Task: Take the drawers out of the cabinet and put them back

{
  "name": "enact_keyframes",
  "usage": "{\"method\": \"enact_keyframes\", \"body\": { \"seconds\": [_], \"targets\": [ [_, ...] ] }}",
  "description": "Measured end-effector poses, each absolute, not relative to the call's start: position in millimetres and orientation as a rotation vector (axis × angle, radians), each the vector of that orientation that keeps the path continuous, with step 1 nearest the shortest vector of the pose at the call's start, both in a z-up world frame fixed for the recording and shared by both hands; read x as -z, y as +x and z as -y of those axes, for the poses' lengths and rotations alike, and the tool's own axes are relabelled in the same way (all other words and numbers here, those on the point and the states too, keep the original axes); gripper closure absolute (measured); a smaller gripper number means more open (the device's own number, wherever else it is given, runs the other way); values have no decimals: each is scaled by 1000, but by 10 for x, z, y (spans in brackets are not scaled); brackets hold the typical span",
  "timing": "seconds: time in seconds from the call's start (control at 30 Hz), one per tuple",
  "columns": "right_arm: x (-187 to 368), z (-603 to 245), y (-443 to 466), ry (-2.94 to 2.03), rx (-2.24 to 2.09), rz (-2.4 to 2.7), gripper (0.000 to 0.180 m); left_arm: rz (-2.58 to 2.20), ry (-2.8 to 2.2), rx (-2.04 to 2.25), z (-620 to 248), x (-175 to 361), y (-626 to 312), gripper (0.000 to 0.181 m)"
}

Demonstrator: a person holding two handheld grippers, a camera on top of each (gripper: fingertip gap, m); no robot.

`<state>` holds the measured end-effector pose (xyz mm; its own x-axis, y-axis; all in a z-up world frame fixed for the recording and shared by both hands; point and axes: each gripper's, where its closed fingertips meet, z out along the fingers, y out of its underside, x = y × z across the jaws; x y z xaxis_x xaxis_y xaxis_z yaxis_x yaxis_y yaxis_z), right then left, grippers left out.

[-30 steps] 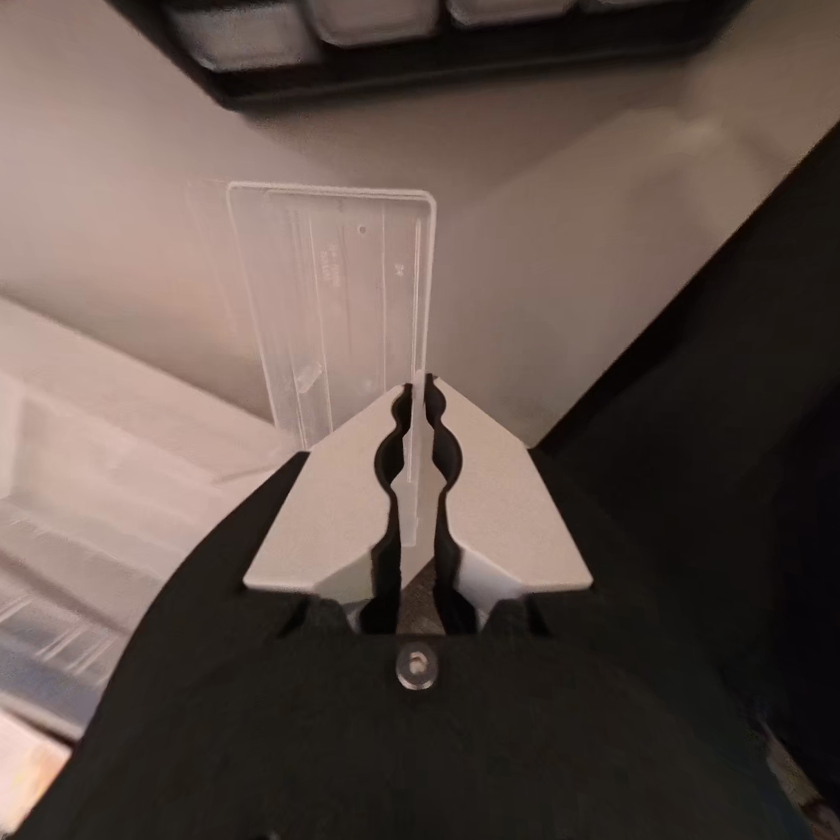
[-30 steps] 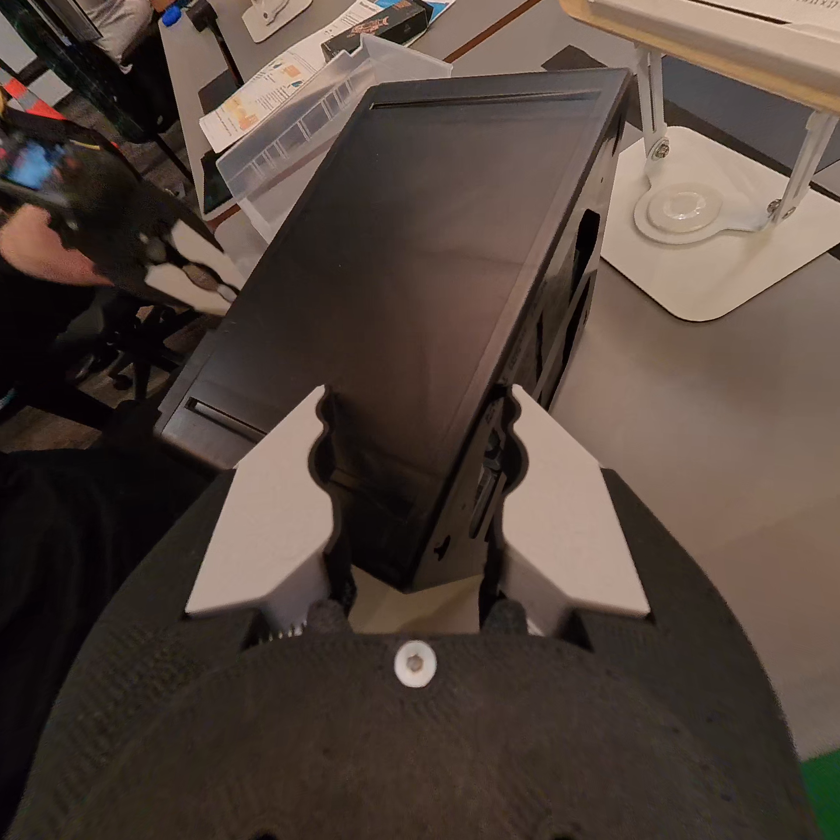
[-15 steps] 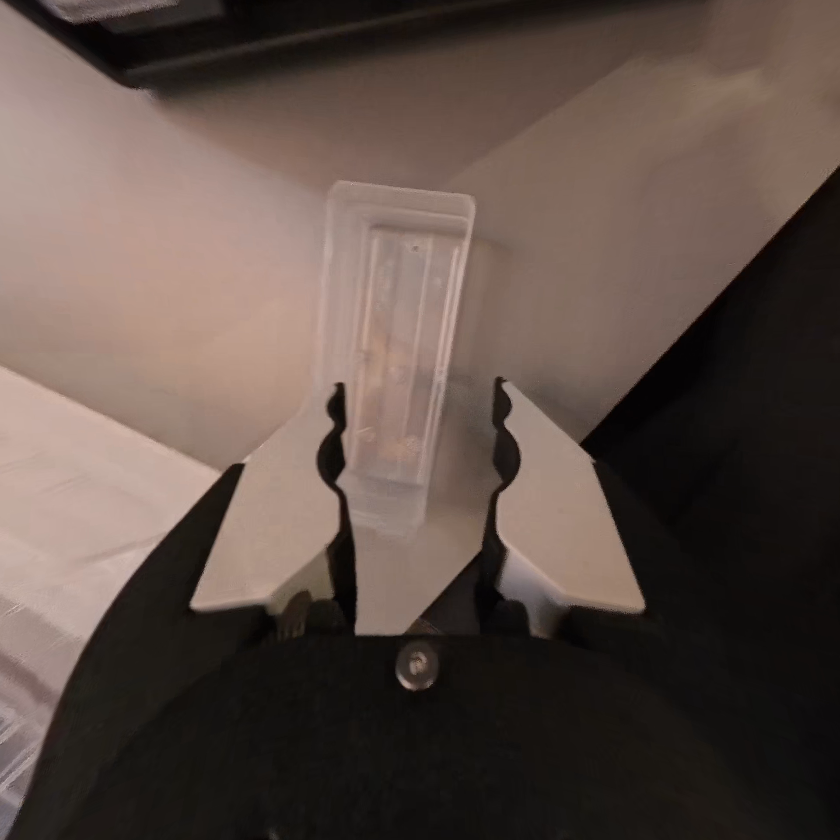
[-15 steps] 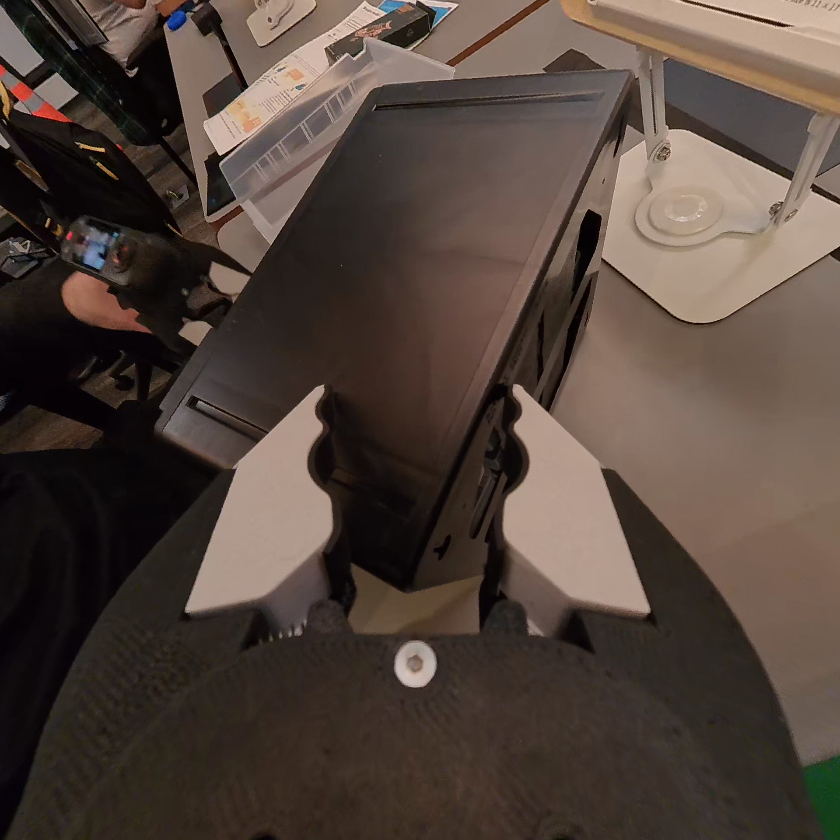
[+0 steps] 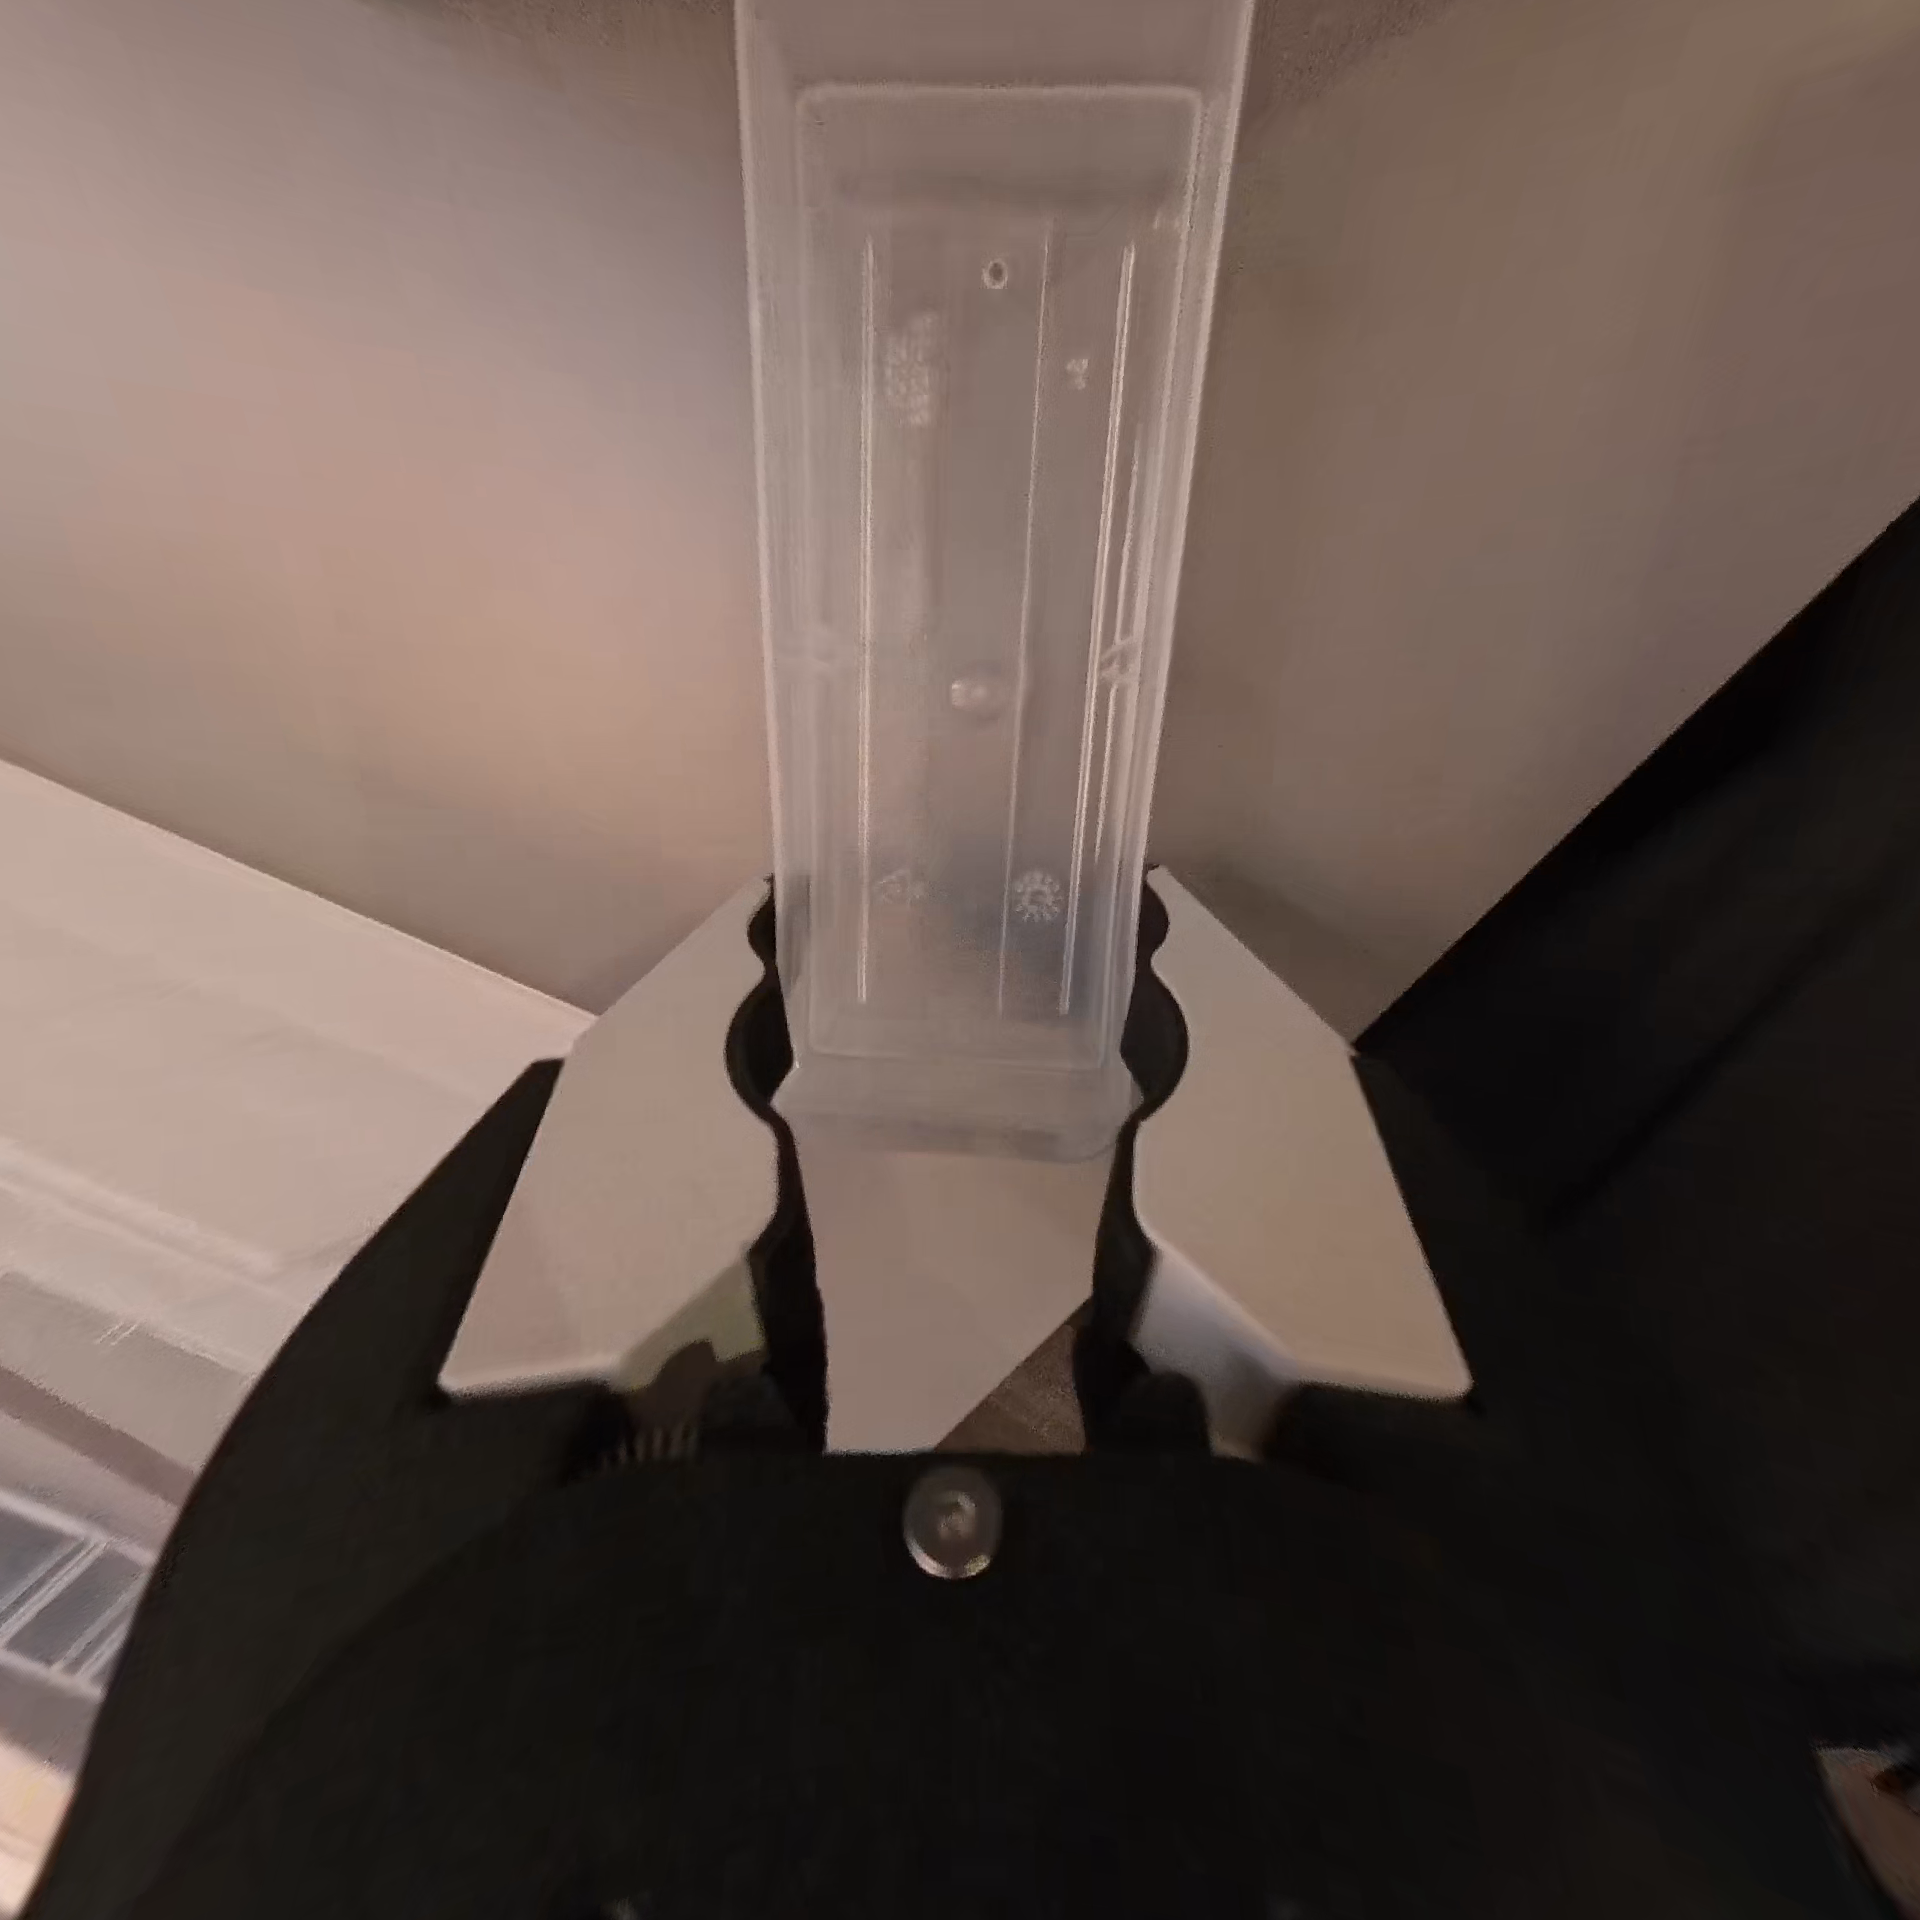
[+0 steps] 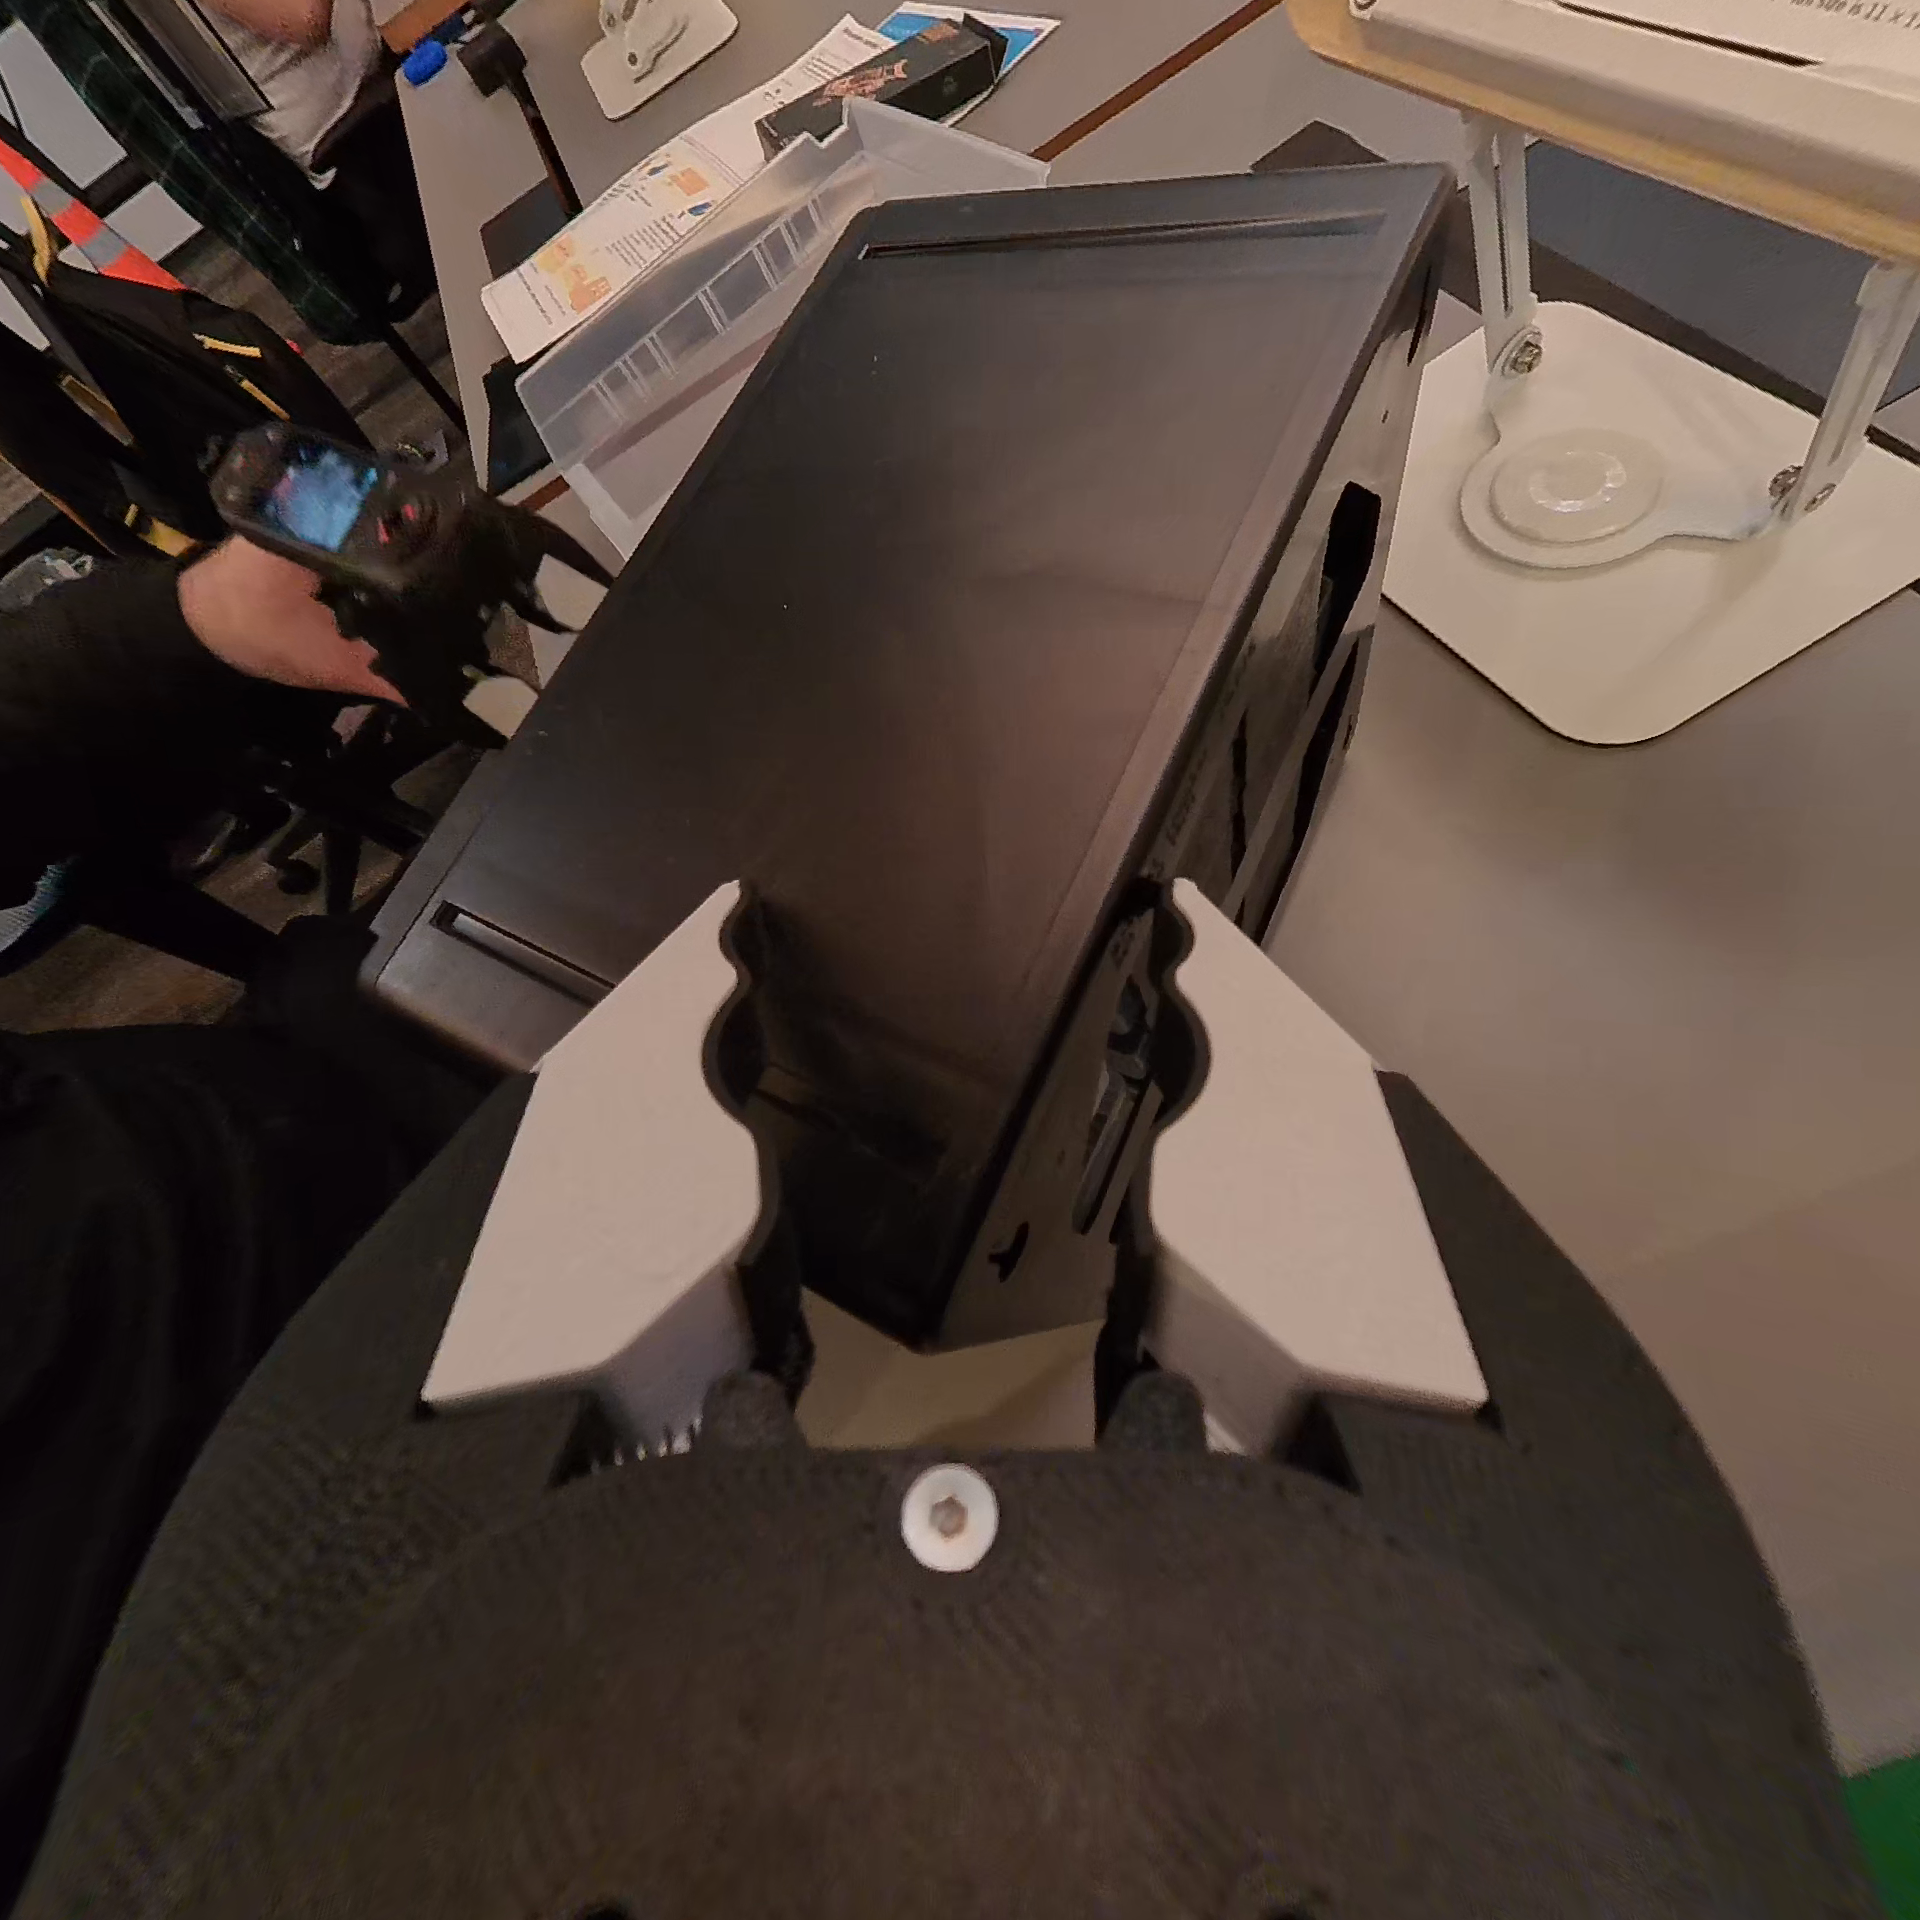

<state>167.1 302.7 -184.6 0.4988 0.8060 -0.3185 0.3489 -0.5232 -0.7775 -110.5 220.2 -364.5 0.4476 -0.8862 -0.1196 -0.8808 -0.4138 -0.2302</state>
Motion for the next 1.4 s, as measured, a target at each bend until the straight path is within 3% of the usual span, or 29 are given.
{"method": "enact_keyframes", "body": {
  "seconds": [0.37, 1.07, 1.4],
  "targets": [
    [1843, -3026, 1674, -2085, -927, 942, 106, -1383, -2455, 13, -2910, 2783, -936, 119],
    [1845, -3027, 1683, -2077, -943, 944, 106, -1497, -2628, 66, -3188, 2634, -918, 120],
    [1846, -3026, 1685, -2073, -950, 945, 106, -1368, -2480, 234, -3246, 2585, -776, 120]
  ]
}}
